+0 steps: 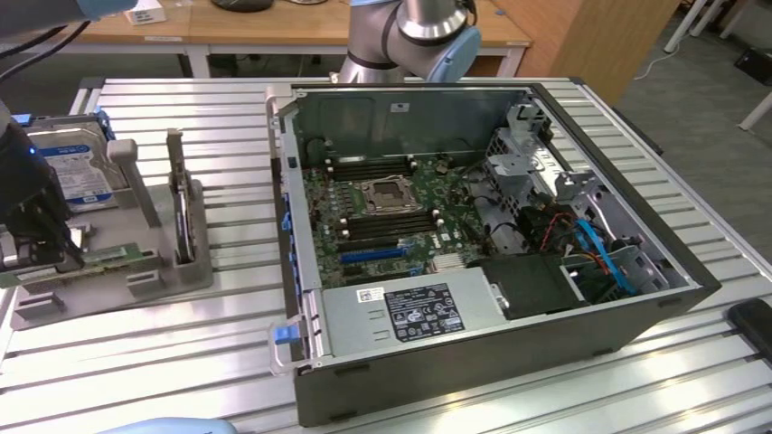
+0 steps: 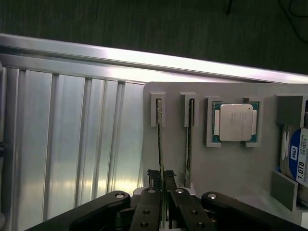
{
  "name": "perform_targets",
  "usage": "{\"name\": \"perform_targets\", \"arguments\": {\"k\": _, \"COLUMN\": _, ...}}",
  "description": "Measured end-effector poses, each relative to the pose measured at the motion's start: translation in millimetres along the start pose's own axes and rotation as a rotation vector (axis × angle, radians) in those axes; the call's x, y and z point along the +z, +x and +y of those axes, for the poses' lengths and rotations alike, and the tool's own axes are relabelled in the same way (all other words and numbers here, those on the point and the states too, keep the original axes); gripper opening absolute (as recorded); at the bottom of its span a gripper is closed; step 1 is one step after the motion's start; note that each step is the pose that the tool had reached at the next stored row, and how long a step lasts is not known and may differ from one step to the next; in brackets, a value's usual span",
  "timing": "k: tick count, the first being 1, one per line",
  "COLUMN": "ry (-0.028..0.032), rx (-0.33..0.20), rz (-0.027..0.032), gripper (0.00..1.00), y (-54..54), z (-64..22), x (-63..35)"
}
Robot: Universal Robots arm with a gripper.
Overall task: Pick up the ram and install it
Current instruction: 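Pick up the ram and move it above insertion slot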
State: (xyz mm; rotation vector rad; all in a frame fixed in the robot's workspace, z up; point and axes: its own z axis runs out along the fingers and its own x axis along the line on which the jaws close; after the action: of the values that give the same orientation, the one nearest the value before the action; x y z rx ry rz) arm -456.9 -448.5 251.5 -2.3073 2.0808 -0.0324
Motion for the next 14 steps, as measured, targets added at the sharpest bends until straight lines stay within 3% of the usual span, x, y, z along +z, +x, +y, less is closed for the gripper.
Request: {"name": "perform_targets", "arguments": {"k": 14, "ry": -0.0017, "rx": 0.050, "rz": 0.0016, "gripper": 0.14, "y": 0.0, "z": -1.2, "x": -11.6}}
